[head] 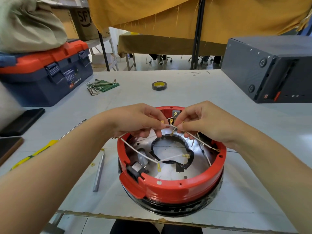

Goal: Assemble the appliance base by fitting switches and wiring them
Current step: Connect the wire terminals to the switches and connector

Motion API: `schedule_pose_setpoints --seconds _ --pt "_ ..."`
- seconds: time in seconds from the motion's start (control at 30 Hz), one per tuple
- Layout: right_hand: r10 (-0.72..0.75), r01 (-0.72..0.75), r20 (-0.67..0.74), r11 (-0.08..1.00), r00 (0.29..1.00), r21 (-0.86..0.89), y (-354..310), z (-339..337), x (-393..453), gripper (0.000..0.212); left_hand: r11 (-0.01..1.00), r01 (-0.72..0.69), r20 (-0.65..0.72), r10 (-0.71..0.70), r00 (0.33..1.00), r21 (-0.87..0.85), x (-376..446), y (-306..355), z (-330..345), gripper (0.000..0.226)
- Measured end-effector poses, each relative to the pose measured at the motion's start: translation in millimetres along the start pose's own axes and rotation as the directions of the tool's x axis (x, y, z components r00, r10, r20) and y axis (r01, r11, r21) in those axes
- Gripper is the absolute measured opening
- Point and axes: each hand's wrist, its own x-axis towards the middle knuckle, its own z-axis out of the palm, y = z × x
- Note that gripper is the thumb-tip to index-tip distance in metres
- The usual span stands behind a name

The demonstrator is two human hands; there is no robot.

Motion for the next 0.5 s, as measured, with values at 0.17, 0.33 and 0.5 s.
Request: schedule_pose_setpoints --seconds 0.17,0.33,0.5 --pt "0.010 -0.008 -0.038 0.998 0.999 0.062 4 2 3 0.008 1.000 -0.025 -0.057 0.025 0.998 -0.006 2 -1 2 0.018" --pt "0.001 0.002 -0.033 0.996 0.999 0.088 5 3 4 0.009 0.984 -0.104 -0.117 0.121 0.986 0.142 3 3 7 0.032" --pt "-0.028 0.033 -0.073 0.997 0.997 0.064 7 6 4 0.018 0.924 -0.317 -0.132 0.349 0.928 0.214 2 15 22 0.040"
